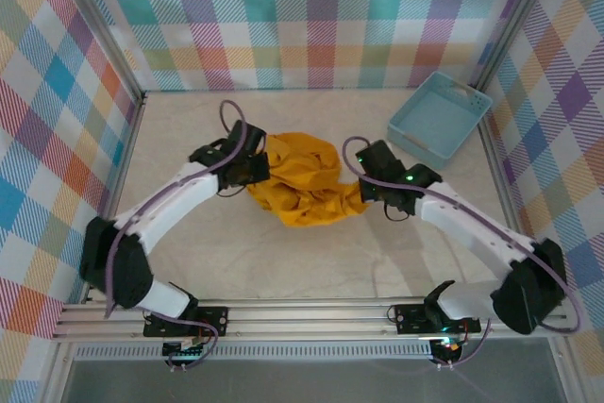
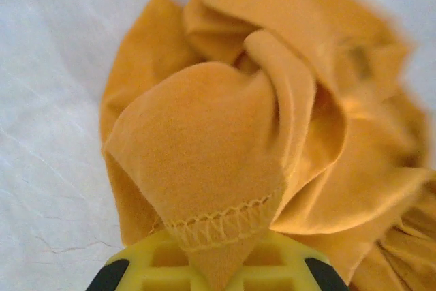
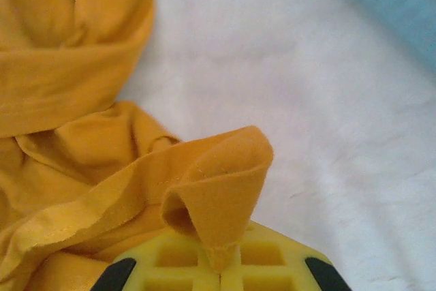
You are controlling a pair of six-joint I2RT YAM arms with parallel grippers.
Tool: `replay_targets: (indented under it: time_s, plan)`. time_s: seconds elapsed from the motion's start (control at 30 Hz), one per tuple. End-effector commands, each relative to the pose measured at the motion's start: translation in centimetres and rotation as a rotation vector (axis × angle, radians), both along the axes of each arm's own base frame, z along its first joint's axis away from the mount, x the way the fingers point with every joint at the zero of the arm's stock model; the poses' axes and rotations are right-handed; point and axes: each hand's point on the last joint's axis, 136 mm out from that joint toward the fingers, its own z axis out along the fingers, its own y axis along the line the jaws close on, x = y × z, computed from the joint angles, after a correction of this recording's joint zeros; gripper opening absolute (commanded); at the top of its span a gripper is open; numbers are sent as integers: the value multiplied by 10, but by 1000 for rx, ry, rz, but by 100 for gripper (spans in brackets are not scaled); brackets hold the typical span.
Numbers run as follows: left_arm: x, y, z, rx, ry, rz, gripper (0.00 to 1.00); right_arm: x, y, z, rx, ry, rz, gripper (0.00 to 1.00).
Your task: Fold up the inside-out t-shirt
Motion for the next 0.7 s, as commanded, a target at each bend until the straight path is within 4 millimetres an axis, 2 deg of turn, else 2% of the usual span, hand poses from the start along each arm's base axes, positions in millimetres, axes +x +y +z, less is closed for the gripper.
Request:
replay_targets:
  time_s: [0.0,0.1,0.17,0.27,0.33,0.4,0.43,0.5,0.57,0.67]
  plan:
    - [-5,35,88,-8,-211,77,0,11,-37,93,-79,-245,-41,0]
    - [-18,45,128,-69,-321,99,2,11,-45,149,-28,-367,-41,0]
    - [-26,42,141,-133,-353,82,6,8,-44,179,11,-427,-20,0]
    - [-36,29,146,-217,-336,28,8,3,-36,201,72,-455,21,0]
    - [-39,23,139,-228,-306,3,15,3,-29,203,108,-452,46,0]
    - [-36,20,125,-197,-256,-20,26,6,-21,195,135,-422,56,0]
    - [-32,18,111,-164,-207,-24,30,8,-13,185,160,-390,68,0]
    - [-23,14,80,-91,-96,-31,41,14,4,158,199,-312,97,0]
    - [-9,10,43,-7,32,-38,50,26,16,121,204,-217,83,0]
    - [5,21,7,135,159,10,60,45,4,73,193,-61,-46,0]
